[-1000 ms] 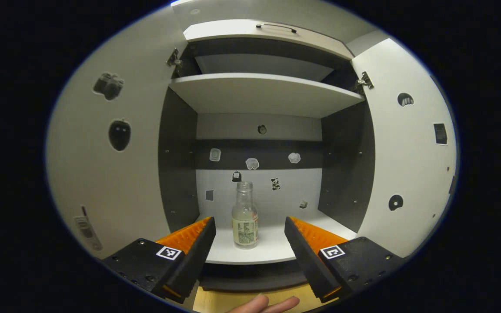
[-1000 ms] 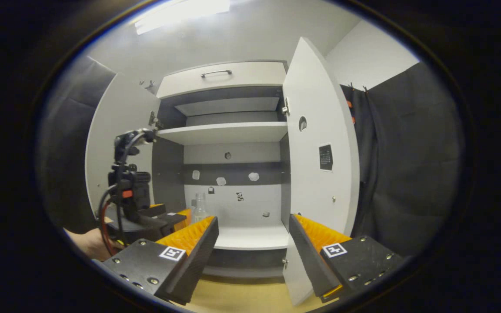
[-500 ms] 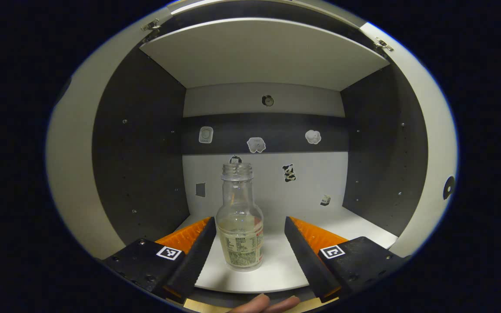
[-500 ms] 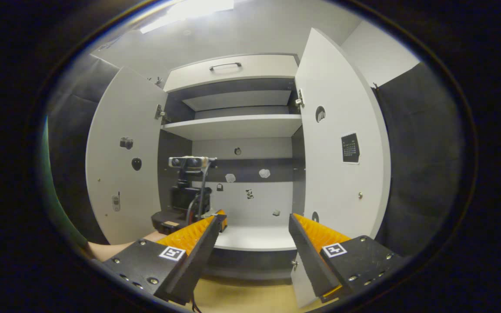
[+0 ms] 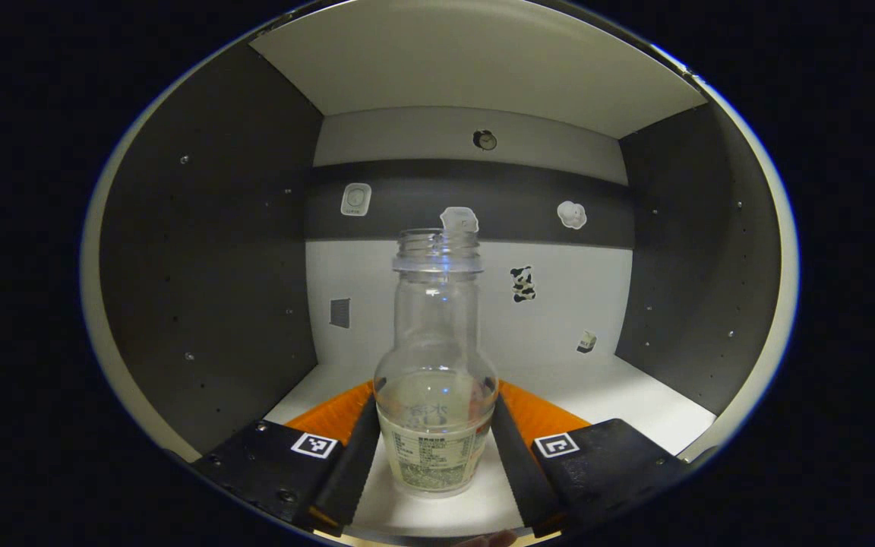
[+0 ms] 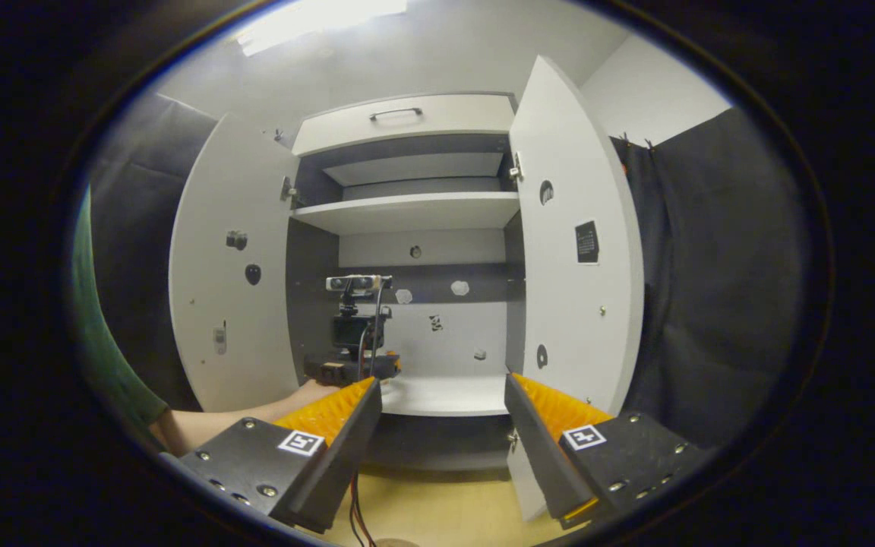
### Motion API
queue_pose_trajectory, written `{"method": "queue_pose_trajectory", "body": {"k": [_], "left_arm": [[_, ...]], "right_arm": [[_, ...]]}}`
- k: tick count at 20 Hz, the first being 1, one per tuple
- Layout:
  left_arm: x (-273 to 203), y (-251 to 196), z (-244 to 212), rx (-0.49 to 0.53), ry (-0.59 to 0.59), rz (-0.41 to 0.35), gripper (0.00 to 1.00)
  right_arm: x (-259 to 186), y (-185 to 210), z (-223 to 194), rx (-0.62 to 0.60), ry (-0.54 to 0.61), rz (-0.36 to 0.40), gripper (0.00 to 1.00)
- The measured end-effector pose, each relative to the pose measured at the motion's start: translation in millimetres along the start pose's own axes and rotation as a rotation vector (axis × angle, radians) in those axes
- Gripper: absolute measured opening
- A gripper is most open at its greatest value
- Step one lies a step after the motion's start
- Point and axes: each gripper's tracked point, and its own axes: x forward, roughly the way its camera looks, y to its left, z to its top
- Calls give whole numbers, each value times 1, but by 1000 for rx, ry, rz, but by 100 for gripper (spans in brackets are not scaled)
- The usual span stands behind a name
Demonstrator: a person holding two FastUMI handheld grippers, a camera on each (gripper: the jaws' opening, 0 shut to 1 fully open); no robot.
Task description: Grasp the bottle in the cabinet with the left hand and place it on the coaster, then close the right door with the right hand and the left door with the left hand.
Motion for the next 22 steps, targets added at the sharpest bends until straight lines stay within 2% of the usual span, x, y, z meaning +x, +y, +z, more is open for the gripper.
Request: {"method": "queue_pose_trajectory", "body": {"k": [3,7,10,14,17,18,20,22], "left_arm": [[-41,-9,9,-45,19,-30,79],[-98,-23,14,-86,49,-64,79],[-144,-27,24,-70,15,-66,81],[-206,-35,19,-107,2,-83,78],[-245,-32,5,-100,-24,-73,77],[-255,-34,-3,-101,-21,-78,80],[-272,-43,-29,-110,10,-116,77],[-285,-54,-51,-103,22,-157,79]], "right_arm": [[-21,-13,-1,-17,11,-40,99],[-54,-20,-2,-20,-1,-54,99],[-81,-16,-8,6,3,-31,99],[-111,-15,-12,25,-1,-10,98],[-125,-19,-15,43,-3,-2,98],[-128,-21,-15,45,-3,-5,98],[-131,-25,-15,51,-5,-8,98],[-132,-28,-11,61,-17,-10,99]]}}
